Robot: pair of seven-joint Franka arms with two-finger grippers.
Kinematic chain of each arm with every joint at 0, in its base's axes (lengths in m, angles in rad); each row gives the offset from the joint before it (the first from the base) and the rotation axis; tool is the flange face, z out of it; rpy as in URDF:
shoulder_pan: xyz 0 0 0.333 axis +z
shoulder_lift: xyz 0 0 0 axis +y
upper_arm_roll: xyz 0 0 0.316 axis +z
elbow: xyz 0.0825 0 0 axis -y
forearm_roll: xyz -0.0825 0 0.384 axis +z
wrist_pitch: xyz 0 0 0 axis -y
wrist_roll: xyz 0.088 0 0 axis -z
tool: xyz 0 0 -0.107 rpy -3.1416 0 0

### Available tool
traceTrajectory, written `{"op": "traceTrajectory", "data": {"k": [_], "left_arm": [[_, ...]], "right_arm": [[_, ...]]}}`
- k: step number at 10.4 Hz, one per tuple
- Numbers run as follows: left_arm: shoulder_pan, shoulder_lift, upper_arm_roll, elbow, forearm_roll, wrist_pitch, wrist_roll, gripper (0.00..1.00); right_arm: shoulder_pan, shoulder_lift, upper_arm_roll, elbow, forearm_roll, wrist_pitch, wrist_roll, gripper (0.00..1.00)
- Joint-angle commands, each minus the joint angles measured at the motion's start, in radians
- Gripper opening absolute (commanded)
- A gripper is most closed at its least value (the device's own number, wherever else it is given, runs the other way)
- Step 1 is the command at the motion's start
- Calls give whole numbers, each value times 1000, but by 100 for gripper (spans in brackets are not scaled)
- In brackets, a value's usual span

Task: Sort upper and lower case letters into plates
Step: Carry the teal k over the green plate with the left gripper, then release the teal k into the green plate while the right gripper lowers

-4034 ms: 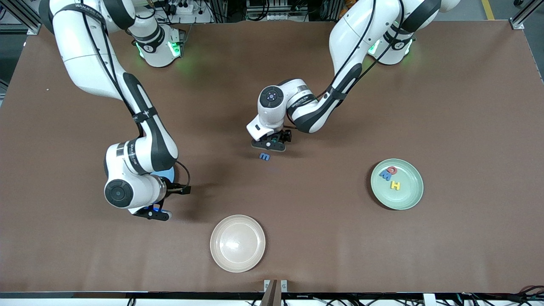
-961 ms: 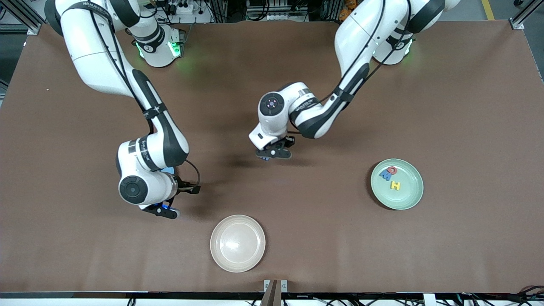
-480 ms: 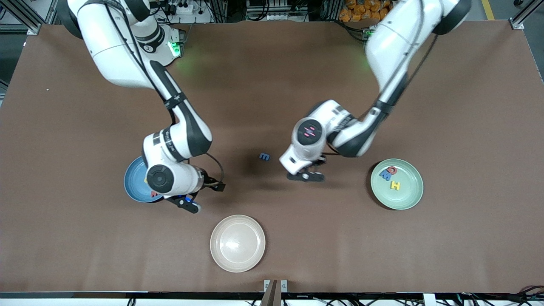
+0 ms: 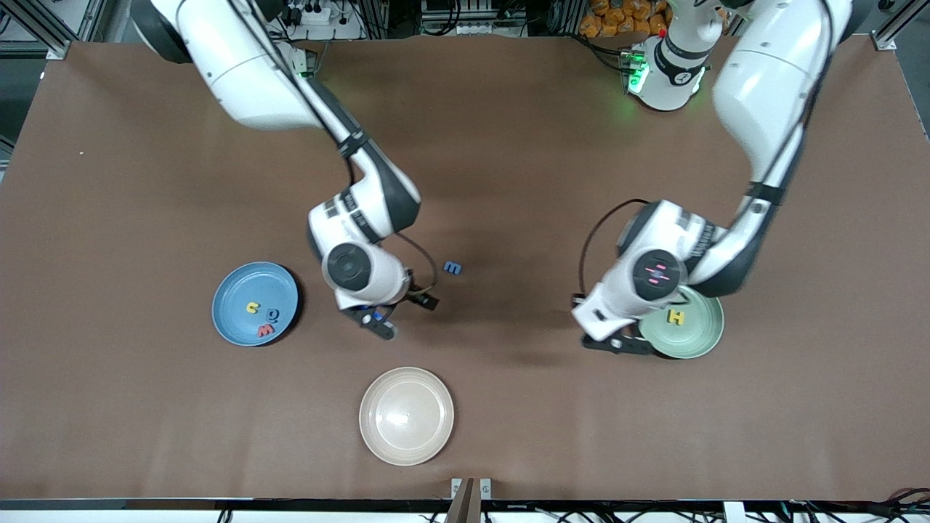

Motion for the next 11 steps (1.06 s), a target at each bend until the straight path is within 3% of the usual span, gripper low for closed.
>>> {"op": "traceTrajectory", "data": {"k": [1, 5, 8, 10, 11], "left_arm": [[92, -35, -15, -27, -20, -31, 147, 0], [209, -29, -13, -53, -7, -57, 321, 0], [236, -28, -4, -101, -4, -57, 345, 3], [239, -15, -2, -107, -4, -52, 345, 54], [239, -15, -2, -105, -4, -52, 345, 100]], "right_arm": [[79, 2, -17, -17, -16, 39, 75, 100], [130, 32, -17, -21, -163, 116, 78, 100], [149, 52, -17, -24, -180, 156, 78, 100], [151, 55, -17, -48, -188, 159, 68, 100], [150, 55, -17, -60, -204, 159, 66, 100]]}}
